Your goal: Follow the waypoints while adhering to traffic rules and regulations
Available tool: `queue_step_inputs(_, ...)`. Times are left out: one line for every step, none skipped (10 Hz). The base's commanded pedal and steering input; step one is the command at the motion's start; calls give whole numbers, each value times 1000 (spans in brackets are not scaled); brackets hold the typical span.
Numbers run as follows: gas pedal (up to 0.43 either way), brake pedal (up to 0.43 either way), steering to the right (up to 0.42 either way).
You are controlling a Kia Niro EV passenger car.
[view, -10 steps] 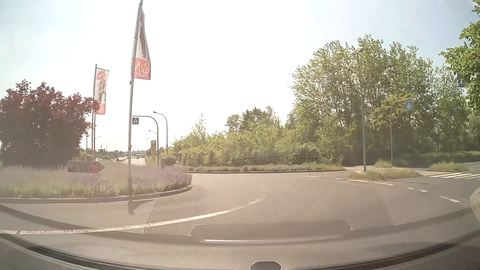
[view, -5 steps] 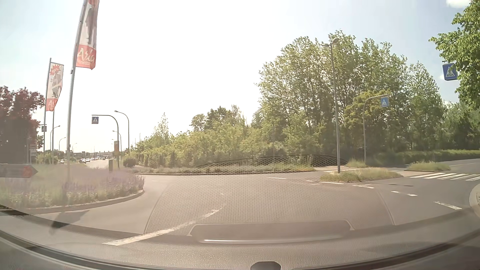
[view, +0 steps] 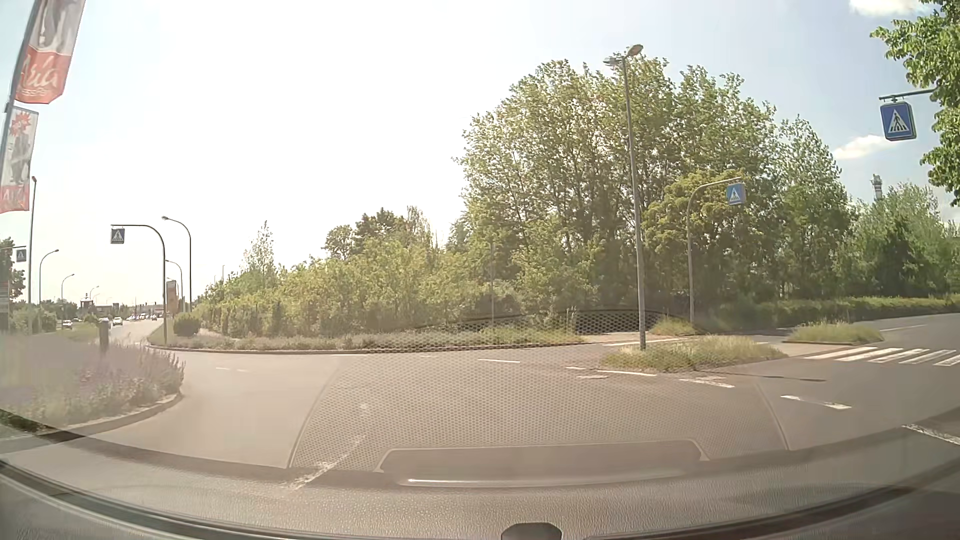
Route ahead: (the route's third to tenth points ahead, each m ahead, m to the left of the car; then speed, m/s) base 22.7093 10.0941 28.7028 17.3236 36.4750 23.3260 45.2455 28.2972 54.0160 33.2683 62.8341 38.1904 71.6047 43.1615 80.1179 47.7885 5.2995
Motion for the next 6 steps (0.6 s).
queue_step_inputs(319,0,52)
queue_step_inputs(319,0,18)
queue_step_inputs(311,0,-7)
queue_step_inputs(287,0,-38)
queue_step_inputs(268,0,-71)
queue_step_inputs(228,0,-97)
